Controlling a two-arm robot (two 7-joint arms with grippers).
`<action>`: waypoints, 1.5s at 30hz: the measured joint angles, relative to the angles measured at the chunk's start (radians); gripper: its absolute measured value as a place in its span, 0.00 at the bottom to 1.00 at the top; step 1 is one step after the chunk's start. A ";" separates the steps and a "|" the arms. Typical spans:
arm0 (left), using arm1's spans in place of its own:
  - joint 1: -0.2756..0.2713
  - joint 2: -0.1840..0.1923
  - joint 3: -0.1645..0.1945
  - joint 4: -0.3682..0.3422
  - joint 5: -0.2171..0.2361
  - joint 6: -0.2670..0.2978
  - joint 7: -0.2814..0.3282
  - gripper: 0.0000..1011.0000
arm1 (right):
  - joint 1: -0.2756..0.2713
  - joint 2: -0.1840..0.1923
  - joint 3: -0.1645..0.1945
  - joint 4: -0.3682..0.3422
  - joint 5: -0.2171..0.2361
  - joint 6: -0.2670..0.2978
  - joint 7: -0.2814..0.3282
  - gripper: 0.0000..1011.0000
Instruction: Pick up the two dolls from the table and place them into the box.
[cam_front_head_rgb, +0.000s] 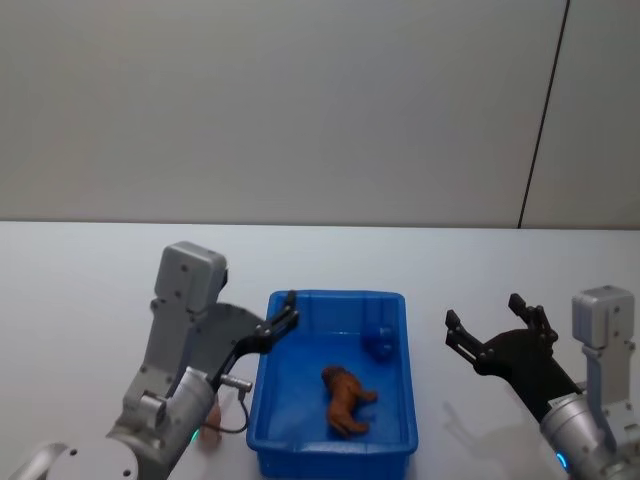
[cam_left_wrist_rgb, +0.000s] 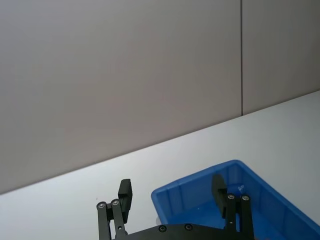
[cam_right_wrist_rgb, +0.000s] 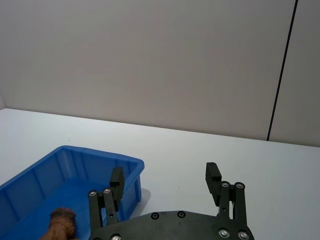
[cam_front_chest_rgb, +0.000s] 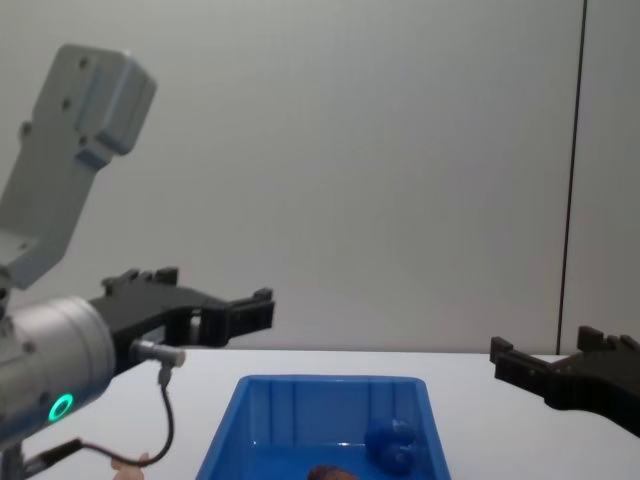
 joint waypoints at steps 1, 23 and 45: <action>0.004 0.002 -0.001 -0.002 -0.008 0.005 0.010 0.99 | -0.001 0.000 0.000 -0.001 0.000 0.000 0.000 0.99; 0.087 0.024 -0.040 -0.058 -0.218 0.220 0.241 0.99 | -0.008 0.005 0.004 -0.012 0.005 0.004 -0.008 0.99; 0.027 -0.030 -0.060 0.012 -0.266 0.440 0.282 0.99 | -0.009 0.006 0.004 -0.014 0.005 0.004 -0.009 0.99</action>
